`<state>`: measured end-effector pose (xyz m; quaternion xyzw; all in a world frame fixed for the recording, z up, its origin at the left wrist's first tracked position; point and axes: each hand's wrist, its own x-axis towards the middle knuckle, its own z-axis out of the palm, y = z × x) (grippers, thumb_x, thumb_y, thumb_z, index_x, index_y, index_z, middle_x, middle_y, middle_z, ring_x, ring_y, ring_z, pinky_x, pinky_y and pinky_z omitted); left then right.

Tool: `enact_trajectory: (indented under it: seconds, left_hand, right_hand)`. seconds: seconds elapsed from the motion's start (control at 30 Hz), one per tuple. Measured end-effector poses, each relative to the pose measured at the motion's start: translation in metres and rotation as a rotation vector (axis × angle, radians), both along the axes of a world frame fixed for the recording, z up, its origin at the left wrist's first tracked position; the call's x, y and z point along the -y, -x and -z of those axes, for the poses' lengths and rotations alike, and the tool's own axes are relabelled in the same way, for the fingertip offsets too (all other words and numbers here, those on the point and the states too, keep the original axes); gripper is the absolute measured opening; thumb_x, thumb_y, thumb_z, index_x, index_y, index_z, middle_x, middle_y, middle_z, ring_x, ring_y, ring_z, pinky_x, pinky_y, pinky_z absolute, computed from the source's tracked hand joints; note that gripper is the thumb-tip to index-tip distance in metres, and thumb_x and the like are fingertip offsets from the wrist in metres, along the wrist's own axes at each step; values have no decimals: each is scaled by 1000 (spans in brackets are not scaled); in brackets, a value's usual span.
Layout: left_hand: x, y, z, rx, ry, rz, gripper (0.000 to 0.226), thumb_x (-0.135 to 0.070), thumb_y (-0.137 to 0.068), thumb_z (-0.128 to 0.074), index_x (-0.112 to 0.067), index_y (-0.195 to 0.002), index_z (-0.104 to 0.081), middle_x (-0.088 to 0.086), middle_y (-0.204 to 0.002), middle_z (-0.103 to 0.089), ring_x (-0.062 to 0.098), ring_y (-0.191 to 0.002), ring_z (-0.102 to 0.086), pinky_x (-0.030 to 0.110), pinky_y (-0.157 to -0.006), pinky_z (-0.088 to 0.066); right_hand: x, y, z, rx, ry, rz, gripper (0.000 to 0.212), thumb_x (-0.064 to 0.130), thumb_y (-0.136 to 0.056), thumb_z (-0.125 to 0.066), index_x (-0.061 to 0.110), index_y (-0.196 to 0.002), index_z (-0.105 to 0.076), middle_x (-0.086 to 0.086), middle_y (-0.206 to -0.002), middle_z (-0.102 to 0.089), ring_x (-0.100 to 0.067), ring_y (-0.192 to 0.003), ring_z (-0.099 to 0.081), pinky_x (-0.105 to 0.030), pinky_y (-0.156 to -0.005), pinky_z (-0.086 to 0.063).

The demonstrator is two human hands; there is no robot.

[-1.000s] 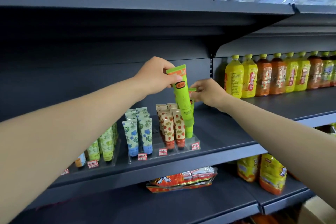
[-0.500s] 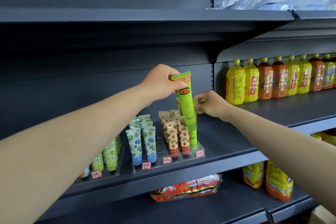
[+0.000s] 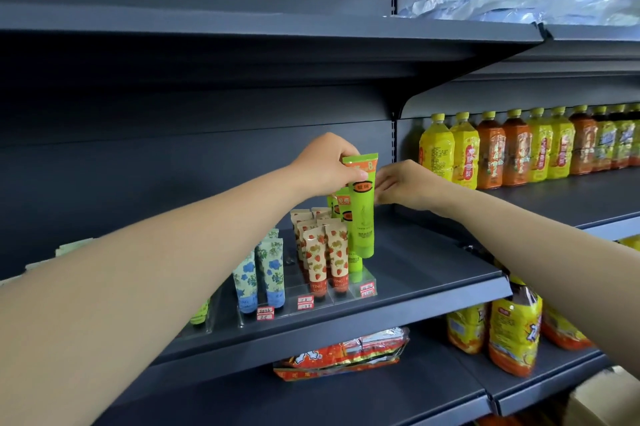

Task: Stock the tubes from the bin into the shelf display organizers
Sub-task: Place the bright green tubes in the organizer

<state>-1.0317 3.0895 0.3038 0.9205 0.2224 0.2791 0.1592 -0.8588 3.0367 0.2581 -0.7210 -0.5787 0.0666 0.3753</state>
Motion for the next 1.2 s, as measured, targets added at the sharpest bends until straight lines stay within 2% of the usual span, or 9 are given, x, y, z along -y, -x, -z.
enact_trajectory:
  seconds: [0.13,0.23,0.37,0.47,0.53,0.73,0.93,1.2]
  left_hand:
    - [-4,-6,6,-71,-16,-5,19,-20,-85,-66,-5,-94,-72,9,-98,-70,23,-92,-62,33,-77,-47]
    - [-8,-8,9,-115,-16,-2,17,-19,-85,-66,-9,-97,-73,5,-99,-70,16,-85,-59,23,-65,-42]
    - [-11,-11,14,-168,-21,3,18,-18,-84,-67,-9,-98,-73,6,-99,-70,14,-83,-57,26,-68,-44]
    - [-13,-14,18,-203,-36,7,19,-19,-85,-66,-7,-99,-72,8,-93,-69,14,-73,-54,22,-59,-40]
    - [-14,-16,19,-209,-31,13,19,-19,-85,-66,-9,-100,-71,3,-87,-65,9,-64,-50,18,-53,-37]
    - [-20,-22,22,-186,1,-1,16,-21,-85,-67,-11,-96,-72,1,-89,-66,14,-78,-56,20,-56,-39]
    - [-19,-24,24,-216,-23,4,18,-24,-82,-69,-11,-94,-73,2,-91,-70,15,-80,-58,22,-60,-41]
    - [-20,-29,33,-246,-29,-4,19,-23,-83,-69,-9,-95,-73,4,-94,-70,15,-77,-56,21,-56,-39]
  right_hand:
    - [5,-6,-1,56,-3,20,17,11,-79,-72,14,-94,-66,-4,-93,-69,-18,-93,-65,-34,-90,-53]
    - [8,-8,-1,56,-17,16,21,13,-81,-70,13,-102,-66,-3,-95,-67,-18,-94,-64,-35,-90,-53]
    - [8,-8,0,66,-21,11,20,16,-82,-69,15,-101,-64,-2,-96,-67,-17,-94,-64,-34,-88,-53]
    - [7,-8,0,70,-31,9,18,17,-82,-70,17,-99,-63,-2,-95,-67,-17,-93,-64,-32,-87,-54]
    - [5,-7,1,83,-21,4,18,18,-82,-71,18,-99,-63,-1,-95,-68,-16,-92,-64,-31,-87,-53]
    - [1,-8,1,130,2,-3,21,20,-81,-71,15,-101,-64,-2,-97,-68,-17,-93,-65,-34,-88,-54]
    - [1,-12,2,114,-10,13,20,19,-80,-72,17,-98,-65,-1,-95,-69,-17,-91,-65,-38,-89,-54]
    - [3,-11,4,114,-16,20,21,17,-83,-69,16,-103,-64,-1,-100,-66,-15,-95,-63,-28,-88,-52]
